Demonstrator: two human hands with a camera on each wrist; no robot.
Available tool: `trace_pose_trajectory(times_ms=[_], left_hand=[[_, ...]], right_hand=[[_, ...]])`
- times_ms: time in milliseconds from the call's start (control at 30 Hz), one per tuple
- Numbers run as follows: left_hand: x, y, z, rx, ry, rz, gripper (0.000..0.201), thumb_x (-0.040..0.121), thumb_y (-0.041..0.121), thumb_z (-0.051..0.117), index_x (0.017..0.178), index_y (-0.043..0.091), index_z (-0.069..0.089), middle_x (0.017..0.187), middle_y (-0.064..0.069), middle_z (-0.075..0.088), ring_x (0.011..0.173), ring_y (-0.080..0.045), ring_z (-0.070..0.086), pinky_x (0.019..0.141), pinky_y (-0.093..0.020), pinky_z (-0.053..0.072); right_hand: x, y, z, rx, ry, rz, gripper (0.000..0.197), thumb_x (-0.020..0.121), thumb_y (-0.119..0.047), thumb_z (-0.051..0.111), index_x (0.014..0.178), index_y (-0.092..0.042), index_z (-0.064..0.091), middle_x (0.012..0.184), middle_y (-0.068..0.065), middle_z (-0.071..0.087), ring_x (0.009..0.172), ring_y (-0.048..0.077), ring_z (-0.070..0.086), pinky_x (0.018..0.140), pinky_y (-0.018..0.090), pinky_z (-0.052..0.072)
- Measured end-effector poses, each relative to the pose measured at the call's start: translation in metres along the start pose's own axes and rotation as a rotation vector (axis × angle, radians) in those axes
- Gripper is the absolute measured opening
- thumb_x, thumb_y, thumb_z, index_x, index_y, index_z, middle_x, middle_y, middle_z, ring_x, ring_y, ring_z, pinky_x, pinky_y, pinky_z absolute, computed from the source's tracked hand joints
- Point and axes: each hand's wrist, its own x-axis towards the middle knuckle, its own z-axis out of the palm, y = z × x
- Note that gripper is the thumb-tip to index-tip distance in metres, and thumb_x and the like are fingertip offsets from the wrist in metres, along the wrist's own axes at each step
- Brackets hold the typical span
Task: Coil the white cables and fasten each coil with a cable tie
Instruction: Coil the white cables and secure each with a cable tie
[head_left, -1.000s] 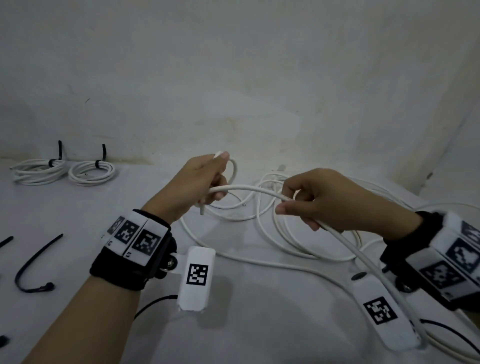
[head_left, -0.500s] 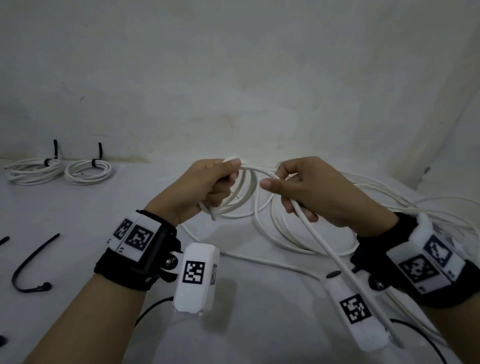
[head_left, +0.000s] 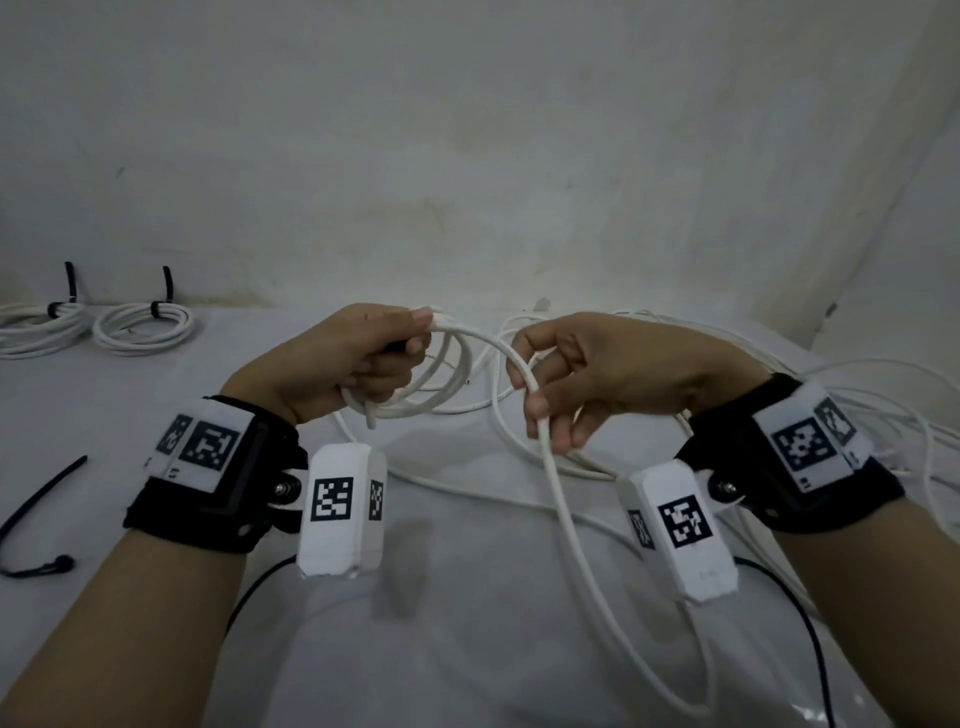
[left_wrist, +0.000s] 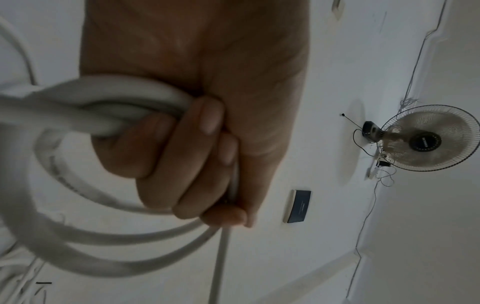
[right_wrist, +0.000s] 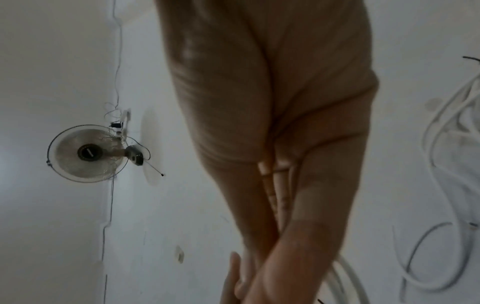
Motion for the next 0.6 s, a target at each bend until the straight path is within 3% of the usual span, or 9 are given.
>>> trace_pose_trajectory(times_ms=[133, 267, 433, 533, 600], left_hand=[[0.002, -0.002, -0.003, -0.069, 0.012, 0.004, 0.044, 0.067, 0.059, 0.072, 0.06, 0.021, 0.05, 0.045, 0.01, 0.027, 0.035, -0.001, 0.02, 0.035, -0.012, 0.021], [0.003, -0.002, 0.0, -0.057, 0.052, -0.044, 0.042, 0.086, 0.049, 0.049, 0.057, 0.02, 0.046, 0.044, 0.007, 0.026, 0.033, -0.002, 0.019, 0.034, -0.012, 0.021], [0.002, -0.003, -0.004, -0.105, 0.029, -0.085, 0.045, 0.089, 0.051, 0.042, 0.057, 0.02, 0.046, 0.04, 0.009, 0.027, 0.03, 0.0, 0.019, 0.032, -0.011, 0.022], [0.002, -0.003, -0.003, -0.137, -0.001, -0.118, 0.044, 0.088, 0.05, 0.036, 0.057, 0.019, 0.044, 0.038, 0.01, 0.026, 0.028, 0.001, 0.019, 0.032, -0.012, 0.018], [0.002, -0.003, -0.001, -0.151, -0.009, -0.12, 0.044, 0.087, 0.05, 0.035, 0.057, 0.019, 0.043, 0.037, 0.011, 0.025, 0.027, 0.002, 0.019, 0.034, -0.014, 0.015]], right_hand=[[0.01, 0.003, -0.005, -0.177, 0.291, -0.084, 0.01, 0.086, 0.002, 0.063, 0.09, -0.004, 0.055, 0.075, 0.012, 0.069, 0.061, 0.021, 0.07, 0.055, 0.024, 0.056], [0.023, 0.007, -0.001, -0.376, 0.543, -0.175, 0.012, 0.09, 0.005, 0.052, 0.085, -0.006, 0.053, 0.081, 0.016, 0.067, 0.06, 0.024, 0.07, 0.057, 0.031, 0.059], [0.025, 0.003, -0.007, -0.557, 0.679, -0.27, 0.014, 0.091, -0.002, 0.053, 0.084, -0.013, 0.055, 0.075, 0.007, 0.066, 0.051, 0.013, 0.063, 0.053, 0.026, 0.056], [0.026, 0.0, -0.016, -0.819, 0.789, -0.348, 0.012, 0.093, -0.012, 0.054, 0.085, -0.021, 0.055, 0.073, -0.004, 0.066, 0.051, 0.003, 0.054, 0.053, 0.018, 0.045], [0.028, -0.002, -0.022, -0.963, 0.856, -0.375, 0.01, 0.095, -0.018, 0.052, 0.09, -0.024, 0.057, 0.075, -0.005, 0.066, 0.056, 0.005, 0.048, 0.056, 0.027, 0.042]])
